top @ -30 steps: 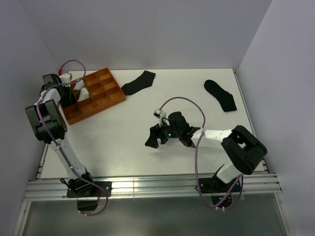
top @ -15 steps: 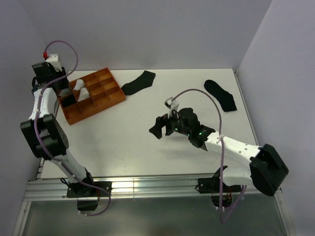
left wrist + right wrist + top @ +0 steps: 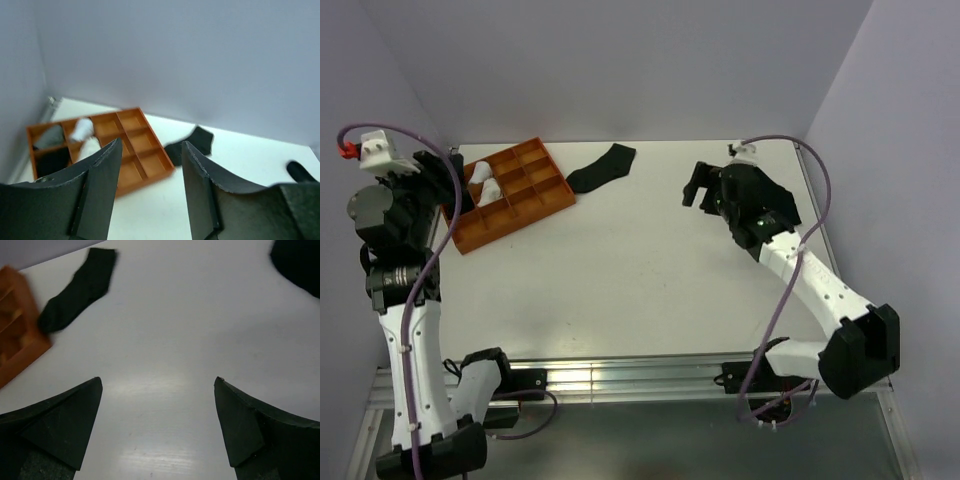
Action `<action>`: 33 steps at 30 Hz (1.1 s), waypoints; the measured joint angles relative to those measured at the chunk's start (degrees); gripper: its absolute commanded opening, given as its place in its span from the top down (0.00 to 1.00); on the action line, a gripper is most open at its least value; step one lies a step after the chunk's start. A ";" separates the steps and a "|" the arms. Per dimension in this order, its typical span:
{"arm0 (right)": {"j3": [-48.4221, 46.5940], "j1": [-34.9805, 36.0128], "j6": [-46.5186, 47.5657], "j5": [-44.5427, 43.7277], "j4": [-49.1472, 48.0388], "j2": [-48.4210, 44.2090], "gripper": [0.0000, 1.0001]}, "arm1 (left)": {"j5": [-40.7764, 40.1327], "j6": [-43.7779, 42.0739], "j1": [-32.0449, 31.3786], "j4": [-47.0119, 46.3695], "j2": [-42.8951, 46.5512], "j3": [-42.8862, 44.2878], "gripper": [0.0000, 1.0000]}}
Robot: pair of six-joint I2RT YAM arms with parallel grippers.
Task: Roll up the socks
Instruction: Move the sock to the center of the board.
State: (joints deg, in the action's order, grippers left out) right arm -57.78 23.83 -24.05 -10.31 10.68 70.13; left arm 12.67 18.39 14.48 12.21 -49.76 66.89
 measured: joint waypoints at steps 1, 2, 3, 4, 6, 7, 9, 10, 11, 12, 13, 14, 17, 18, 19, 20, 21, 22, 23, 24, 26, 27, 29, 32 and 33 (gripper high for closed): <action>-0.96 -2.34 -0.79 -0.35 1.14 1.55 0.00 | -0.87 0.24 -1.79 1.27 1.42 -0.74 0.41; -1.99 -5.53 -1.79 -0.63 2.29 3.50 0.02 | -1.79 0.35 -3.26 2.60 2.54 -1.57 0.27; -2.51 -7.63 -2.38 -1.07 2.84 4.83 0.03 | -2.51 0.28 -4.66 4.13 3.67 -2.58 0.24; -3.48 -10.56 -3.28 -1.33 4.02 6.84 0.05 | -3.52 0.57 -6.54 5.35 5.20 -3.87 0.23; -5.60 -15.65 -4.81 -1.36 5.53 10.93 0.07 | -4.63 0.63 -9.44 7.91 7.67 -6.95 0.21; -6.62 -17.94 -5.33 -1.09 6.14 12.90 0.08 | -4.98 0.70 -10.60 8.74 8.63 -8.46 0.21; -8.76 -22.29 -6.40 -0.76 6.54 16.61 0.09 | -5.07 0.81 -12.55 10.43 10.84 -11.74 0.17; -9.92 -24.85 -6.80 -0.13 6.64 18.78 0.10 | -5.07 0.83 -13.29 10.86 11.82 -13.31 0.15; -11.26 -27.41 -7.28 0.74 6.60 21.14 0.11 | -5.16 0.96 -14.14 11.43 12.68 -14.82 0.13; -12.50 -29.35 -7.67 1.31 6.62 23.21 0.11 | -5.11 1.03 -14.82 11.76 13.44 -16.24 0.12; -14.10 -31.32 -8.02 2.10 7.04 25.49 0.11 | -5.03 1.22 -15.54 11.61 14.36 -18.10 0.11; -16.09 -33.05 -8.26 2.97 7.04 28.22 0.12 | -4.94 1.42 -15.98 11.65 14.84 -19.37 0.09; -21.27 -37.27 -8.96 4.94 7.45 36.04 0.14 | -4.68 2.23 -16.94 10.91 15.69 -23.47 0.08; -22.43 -38.12 -9.14 5.66 7.48 38.29 0.14 | -4.63 2.34 -17.14 10.60 15.69 -24.57 0.08; -23.50 -38.80 -9.33 6.34 7.74 40.33 0.15 | -4.59 2.47 -17.44 9.97 15.69 -25.90 0.08; -24.28 -39.28 -9.38 6.95 8.04 42.07 0.15 | -4.57 2.51 -17.66 9.66 15.58 -26.86 0.08; -25.05 -39.65 -9.40 7.45 8.50 43.85 0.15 | -4.55 2.51 -17.90 9.44 15.41 -27.67 0.08; -25.77 -39.95 -9.40 8.22 9.03 45.51 0.15 | -4.55 2.54 -18.16 9.14 15.23 -28.37 0.08; -26.32 -40.22 -9.38 8.96 9.55 46.82 0.15 | -4.52 2.56 -18.36 8.81 15.08 -28.85 0.09; -26.82 -40.59 -9.38 9.73 10.10 48.17 0.23 | -4.52 2.67 -18.51 8.41 15.02 -29.20 0.09; -27.91 -40.96 -9.03 10.34 11.06 49.27 0.30 | -4.52 2.84 -18.71 8.09 15.02 -29.42 0.09; -28.20 -41.09 -9.07 10.78 11.21 49.27 0.34 | -4.55 2.89 -18.80 7.78 15.04 -29.42 0.09; -28.52 -41.27 -9.01 11.96 12.07 49.27 0.36 | -4.57 2.89 -18.86 7.15 15.08 -29.42 0.09; -28.87 -41.29 -8.87 14.10 15.26 49.27 0.36 | -5.07 2.80 -18.97 6.93 15.37 -29.42 0.09; -28.96 -41.24 -8.90 14.82 16.28 49.27 0.36 | -5.27 2.73 -18.97 6.93 15.58 -29.42 0.09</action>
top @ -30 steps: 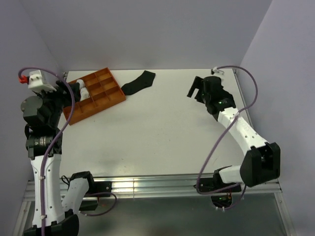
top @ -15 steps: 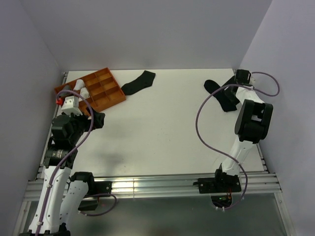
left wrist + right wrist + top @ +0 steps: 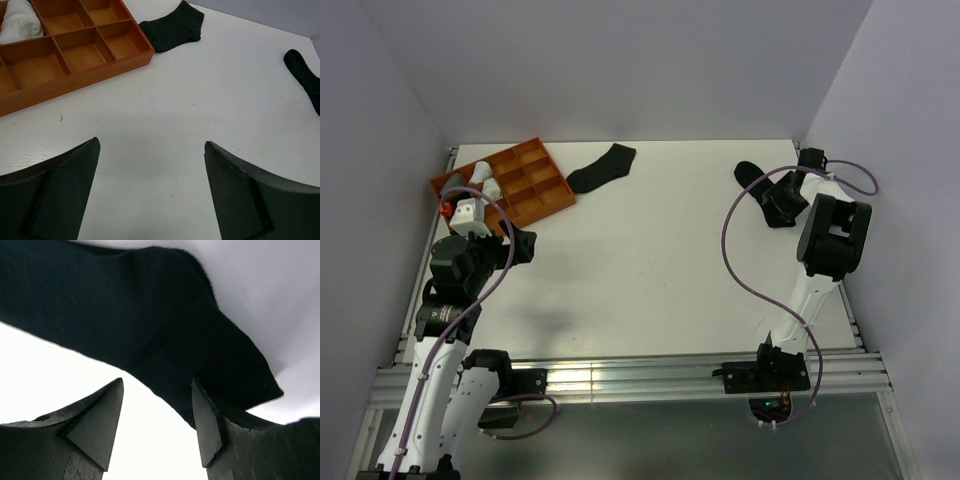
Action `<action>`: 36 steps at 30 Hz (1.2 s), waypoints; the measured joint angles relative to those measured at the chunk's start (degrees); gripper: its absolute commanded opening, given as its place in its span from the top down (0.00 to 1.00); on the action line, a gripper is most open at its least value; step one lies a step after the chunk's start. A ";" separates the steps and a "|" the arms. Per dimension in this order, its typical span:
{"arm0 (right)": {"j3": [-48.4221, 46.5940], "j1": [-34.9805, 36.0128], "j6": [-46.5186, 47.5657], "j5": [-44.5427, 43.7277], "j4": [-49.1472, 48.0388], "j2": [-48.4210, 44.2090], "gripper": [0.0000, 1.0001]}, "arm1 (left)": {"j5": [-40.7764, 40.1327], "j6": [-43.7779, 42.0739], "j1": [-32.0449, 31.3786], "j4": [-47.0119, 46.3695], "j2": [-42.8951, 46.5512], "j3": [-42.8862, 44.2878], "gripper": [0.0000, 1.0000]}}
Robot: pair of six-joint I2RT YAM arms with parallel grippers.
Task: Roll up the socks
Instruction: Move the sock to the center of the board.
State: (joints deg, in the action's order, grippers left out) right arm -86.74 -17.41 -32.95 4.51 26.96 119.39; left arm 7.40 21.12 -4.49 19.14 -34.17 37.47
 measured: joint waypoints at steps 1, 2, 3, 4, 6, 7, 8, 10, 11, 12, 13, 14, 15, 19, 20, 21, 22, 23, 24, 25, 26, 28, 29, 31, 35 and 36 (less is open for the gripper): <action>-0.11 0.17 0.02 0.59 1.03 0.00 0.35 | -0.15 -0.02 0.00 0.00 0.31 0.00 0.09; -0.15 0.35 0.02 1.16 1.81 0.00 0.34 | -0.26 -0.02 0.00 0.00 0.68 0.00 0.10; -0.17 0.48 0.02 1.53 2.49 0.00 0.34 | -0.37 -0.02 0.00 0.00 1.25 0.00 0.10; -0.17 0.70 0.00 1.84 3.08 0.00 0.34 | -0.42 -0.04 -0.02 0.00 1.68 0.00 0.10; -0.13 1.33 0.00 2.25 3.87 -0.09 0.33 | -0.72 -0.04 -0.11 0.00 2.62 0.00 0.10; 0.22 1.77 0.00 2.40 3.93 -0.33 0.33 | -0.76 -0.07 -0.17 0.00 2.97 0.00 0.10; 0.92 2.32 0.00 2.54 3.98 -0.76 0.32 | -0.76 -0.07 -0.24 0.00 3.37 0.00 0.10; 2.95 3.63 -0.02 2.60 4.11 -2.23 0.32 | -0.74 -0.11 -0.28 0.00 3.87 0.00 0.10; 4.28 4.55 -0.07 2.58 4.50 -3.26 0.32 | -0.74 -0.24 -0.31 0.00 4.09 0.00 0.10; 5.46 5.51 -0.11 2.67 4.92 -4.17 0.32 | -0.74 -0.26 -0.31 0.00 4.31 0.00 0.10; 7.02 6.75 -0.22 2.71 5.09 -5.27 0.32 | -0.76 -0.28 -0.33 0.02 4.48 0.00 0.10; 8.28 8.22 -0.35 2.78 5.64 -6.25 0.31 | -0.76 -0.31 -0.35 0.02 4.81 0.00 0.10; 9.42 9.86 -0.46 2.71 6.16 -7.08 0.30 | -0.76 -0.33 -0.35 0.04 4.98 0.00 0.10; 14.56 17.99 -1.84 2.86 5.84 -10.71 0.30 | -0.74 -0.39 -0.35 0.07 6.56 -0.07 0.10; 16.26 19.98 -2.51 3.08 5.57 -11.93 0.30 | -0.74 -0.39 -0.35 0.07 7.13 -0.20 0.10; 18.21 22.49 -3.48 3.32 5.20 -13.31 0.30 | -0.74 -0.39 -0.37 0.09 7.74 -0.42 0.10; 19.96 24.79 -4.37 3.50 4.66 -14.49 0.30 | -0.76 -0.39 -0.35 0.13 8.37 -0.61 0.10; 21.64 27.15 -5.70 3.74 3.98 -15.72 0.30 | -0.83 -0.37 -0.37 0.17 8.85 -0.66 0.10; 23.56 30.12 -7.32 3.89 2.71 -17.03 0.30 | -0.87 -0.37 -0.37 0.17 9.14 -0.66 0.10; 25.20 32.79 -8.96 3.87 1.46 -18.18 0.30 | -0.98 -0.37 -0.37 0.17 9.29 -0.66 0.10; 26.53 35.32 -10.84 3.87 0.24 -19.10 0.30 | -1.05 -0.37 -0.37 0.17 9.33 -0.66 0.10; 28.48 41.38 -14.78 3.43 -2.08 -20.37 0.30 | -1.09 -0.37 -0.37 0.20 9.31 -0.72 0.10; 29.05 44.63 -16.96 3.34 -3.23 -20.72 0.30 | -1.11 -0.37 -0.37 0.28 9.33 -0.72 0.10; 29.05 50.71 -20.63 2.56 -4.81 -20.74 0.30 | -1.25 -0.37 -0.37 0.37 9.33 -0.72 0.11; 22.77 60.96 -23.28 -0.33 -2.64 -19.61 0.30 | -1.36 -0.37 -0.37 0.44 9.33 -0.72 0.11; 18.84 62.49 -22.62 -1.64 -0.98 -18.82 0.30 | -1.46 -0.37 -0.37 0.44 9.33 -0.72 0.11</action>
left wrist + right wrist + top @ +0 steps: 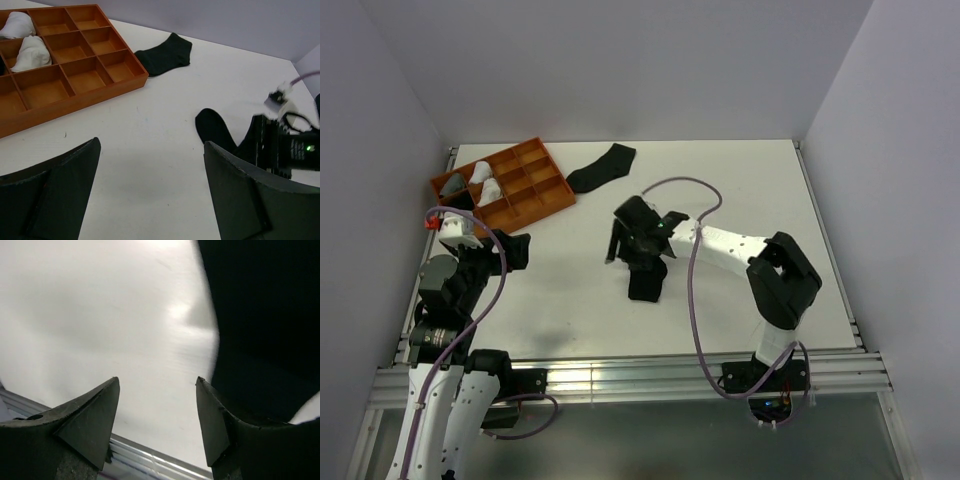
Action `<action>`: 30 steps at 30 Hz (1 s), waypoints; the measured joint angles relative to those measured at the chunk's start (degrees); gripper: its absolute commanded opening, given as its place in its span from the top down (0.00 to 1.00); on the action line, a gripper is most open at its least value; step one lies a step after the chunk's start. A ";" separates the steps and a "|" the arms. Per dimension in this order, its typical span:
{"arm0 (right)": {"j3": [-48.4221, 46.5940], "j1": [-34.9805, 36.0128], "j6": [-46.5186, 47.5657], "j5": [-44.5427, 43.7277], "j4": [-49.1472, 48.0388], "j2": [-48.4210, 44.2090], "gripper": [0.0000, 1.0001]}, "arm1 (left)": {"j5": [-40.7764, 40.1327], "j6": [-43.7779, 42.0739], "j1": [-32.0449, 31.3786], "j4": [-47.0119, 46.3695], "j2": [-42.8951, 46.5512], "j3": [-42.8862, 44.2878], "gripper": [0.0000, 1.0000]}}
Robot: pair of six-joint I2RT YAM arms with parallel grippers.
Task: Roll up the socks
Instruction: Move the sock to the center of the board.
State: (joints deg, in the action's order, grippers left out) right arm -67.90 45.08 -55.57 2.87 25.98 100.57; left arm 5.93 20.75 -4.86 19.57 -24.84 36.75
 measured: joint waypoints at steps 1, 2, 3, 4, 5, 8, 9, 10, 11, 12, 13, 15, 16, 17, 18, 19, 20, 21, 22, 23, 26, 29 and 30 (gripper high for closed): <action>-3.10 0.85 1.11 -1.07 0.79 0.50 0.31 | -0.13 0.00 0.00 0.02 0.00 0.00 0.11; -7.15 1.55 2.91 -2.84 1.20 0.92 0.31 | -0.24 0.00 0.00 0.02 0.00 0.00 0.11; -10.10 1.79 4.52 -4.15 1.64 0.94 0.32 | -0.31 0.00 0.00 0.02 0.00 0.00 0.11; -13.09 1.79 6.69 -5.79 2.32 0.94 0.33 | -0.44 0.00 0.00 0.04 0.00 0.00 0.11; -15.74 1.53 9.44 -7.37 2.51 0.92 0.34 | -0.66 0.00 0.00 0.04 0.00 0.00 0.11; -19.28 -0.13 16.11 -9.18 2.71 1.07 0.36 | -1.05 0.00 0.00 0.04 -0.02 0.00 0.11; -19.74 -1.18 18.21 -9.01 2.80 1.38 0.36 | -1.14 0.00 0.00 0.04 -0.07 0.00 0.11; -19.98 -2.05 19.63 -8.85 2.84 1.86 0.38 | -1.25 0.00 0.00 0.04 -0.13 0.00 0.11; -20.20 -3.30 21.27 -8.33 2.80 2.80 0.38 | -1.31 0.02 0.00 0.04 -0.22 0.00 0.11; -20.28 -4.52 22.60 -7.63 2.69 3.80 0.38 | -1.33 0.02 0.00 0.04 -0.35 0.00 0.11; -20.33 -5.90 24.13 -6.69 2.56 5.33 0.39 | -1.33 0.02 0.00 0.04 -0.50 0.00 0.11; -20.65 -7.69 26.34 -5.29 2.78 8.44 0.39 | -1.55 0.04 0.00 0.04 -0.94 -0.02 0.10; -21.18 -8.57 27.36 -4.55 2.80 10.38 0.40 | -1.90 0.17 0.00 0.04 -1.22 -0.02 0.09; -21.73 -9.09 28.22 -4.02 2.78 12.20 0.40 | -2.40 0.35 0.00 0.04 -1.42 -0.04 0.08; -22.27 -9.51 28.98 -3.37 2.71 14.27 0.40 | -2.86 0.61 0.00 0.07 -1.68 -0.04 0.07; -22.43 -9.70 29.51 -2.80 2.51 15.69 0.41 | -3.61 1.09 0.00 0.09 -1.95 -0.04 0.05; -22.43 -10.01 29.75 -2.19 2.36 17.05 0.42 | -4.37 1.42 0.00 0.20 -2.21 -0.04 0.03; -22.40 -10.38 29.77 -1.40 2.19 18.12 0.44 | -5.18 1.66 0.00 0.39 -2.43 -0.04 0.02; -22.12 -10.73 29.75 -0.50 1.84 18.95 0.44 | -5.97 2.08 0.00 0.55 -2.56 -0.04 0.00; -21.68 -11.13 29.68 0.22 1.31 19.39 0.44 | -6.82 2.54 0.00 0.87 -2.78 -0.04 0.00; -19.52 -13.70 28.89 1.77 -0.83 19.67 0.44 | -8.98 3.39 0.00 1.55 -3.04 -0.04 0.01; -16.79 -16.85 27.08 3.26 -4.17 18.95 0.44 | -10.21 4.09 0.00 1.84 -3.13 -0.04 0.00; -15.28 -17.97 26.36 3.65 -5.62 18.21 0.44 | -10.38 4.20 0.00 1.90 -3.15 -0.04 0.00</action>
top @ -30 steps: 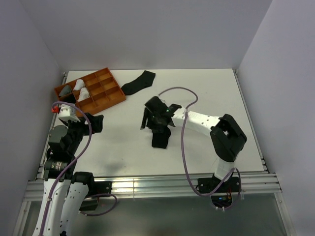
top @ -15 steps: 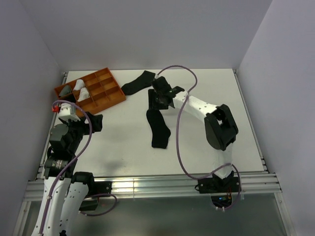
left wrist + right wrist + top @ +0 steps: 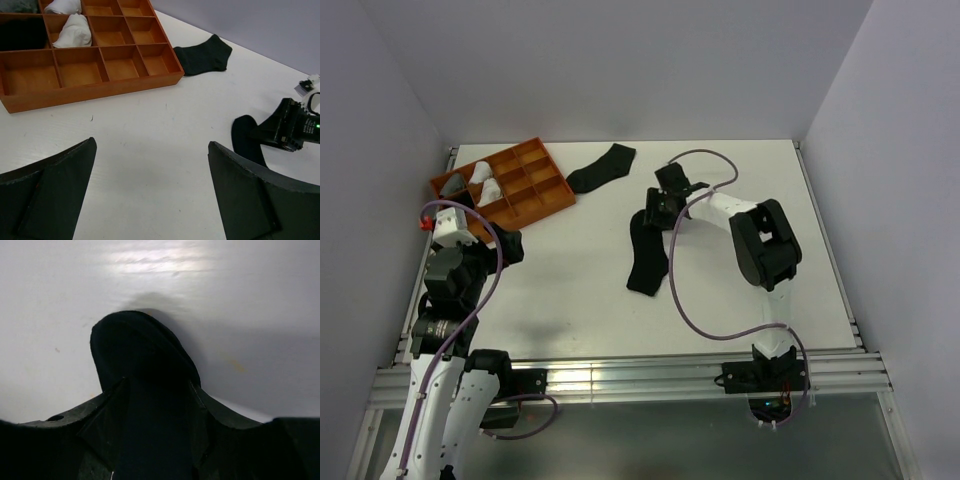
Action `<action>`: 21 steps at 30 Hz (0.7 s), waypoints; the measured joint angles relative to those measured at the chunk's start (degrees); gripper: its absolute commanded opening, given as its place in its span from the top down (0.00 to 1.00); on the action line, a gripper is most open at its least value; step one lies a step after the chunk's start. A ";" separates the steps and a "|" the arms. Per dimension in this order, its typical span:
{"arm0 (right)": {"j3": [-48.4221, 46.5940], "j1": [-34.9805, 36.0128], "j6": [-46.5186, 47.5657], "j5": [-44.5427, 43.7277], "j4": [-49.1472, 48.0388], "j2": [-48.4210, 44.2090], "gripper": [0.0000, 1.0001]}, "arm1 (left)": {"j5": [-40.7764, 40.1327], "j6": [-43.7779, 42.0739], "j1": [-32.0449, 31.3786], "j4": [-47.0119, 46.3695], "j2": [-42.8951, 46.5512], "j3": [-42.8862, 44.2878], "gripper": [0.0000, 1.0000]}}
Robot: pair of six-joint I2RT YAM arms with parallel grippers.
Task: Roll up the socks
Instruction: Move the sock to the center of the board.
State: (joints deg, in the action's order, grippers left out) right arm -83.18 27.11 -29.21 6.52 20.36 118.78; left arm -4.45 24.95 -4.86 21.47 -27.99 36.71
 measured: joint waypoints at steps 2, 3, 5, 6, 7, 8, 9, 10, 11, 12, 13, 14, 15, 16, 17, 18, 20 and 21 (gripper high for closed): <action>2.86 -1.99 -1.20 0.13 -1.95 -1.62 0.44 | -0.11 0.04 0.00 0.20 0.00 0.00 0.01; 4.44 -2.93 -1.73 0.22 -2.78 -2.54 0.44 | -0.15 0.04 0.00 0.28 0.00 0.00 0.01; 6.93 -4.37 -2.45 -0.09 -3.61 -4.26 0.44 | -0.15 0.07 0.00 0.31 -0.02 0.00 0.01; 8.41 -5.09 -2.80 -0.33 -4.17 -5.18 0.44 | -0.17 0.09 0.00 0.31 -0.02 0.00 0.01; 9.53 -5.68 -2.91 -0.68 -4.35 -6.05 0.44 | -0.15 0.22 0.00 0.31 -0.02 0.00 0.01; 10.58 -6.05 -2.93 -1.11 -4.50 -6.82 0.44 | -0.15 0.24 0.00 0.33 -0.02 0.00 0.01; 11.61 -6.27 -2.91 -1.31 -4.68 -7.58 0.44 | -0.15 0.26 0.00 0.31 -0.04 0.00 0.00; 12.92 -6.36 -2.86 -1.42 -4.92 -8.76 0.43 | -0.15 0.31 0.00 0.33 -0.04 0.00 0.01; 14.56 -6.36 -2.64 -1.51 -5.01 -10.12 0.43 | -0.15 0.44 0.00 0.33 -0.04 0.00 0.01; 16.20 -6.25 -2.32 -1.51 -4.76 -11.78 0.41 | -0.13 0.59 0.00 0.33 -0.04 0.00 0.01; 17.75 -6.03 -1.79 -1.66 -4.15 -13.77 0.40 | -0.11 0.90 0.00 0.33 -0.04 0.00 0.01; 18.62 -5.73 -0.96 -2.05 -3.65 -15.41 0.39 | -0.09 1.31 0.00 0.35 -0.11 0.00 0.00; 19.19 -5.20 -0.11 -2.75 -3.30 -17.16 0.38 | -0.02 1.57 0.00 0.37 -0.22 0.02 0.00; 19.67 -4.39 0.81 -3.23 -3.15 -19.19 0.38 | 0.00 1.92 0.00 0.48 -0.44 0.02 0.00; 20.15 -3.23 1.92 -4.28 -3.17 -21.42 0.37 | -0.07 2.21 0.00 0.55 -0.61 0.02 0.00; 20.70 -1.84 2.93 -5.16 -3.32 -23.67 0.37 | -0.09 2.45 0.00 0.68 -0.79 0.04 0.00; 21.42 1.22 4.35 -6.54 -3.50 -27.36 0.38 | -0.11 2.91 0.00 0.79 -1.14 0.04 0.00; 21.79 2.43 4.90 -7.08 -3.78 -28.65 0.39 | -0.09 3.02 0.00 0.83 -1.18 0.04 0.01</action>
State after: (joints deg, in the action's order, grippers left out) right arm -61.39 29.54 -24.32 -0.56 16.58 90.13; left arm -4.54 27.97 -4.86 22.31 -29.17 36.75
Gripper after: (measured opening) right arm 0.623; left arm 0.995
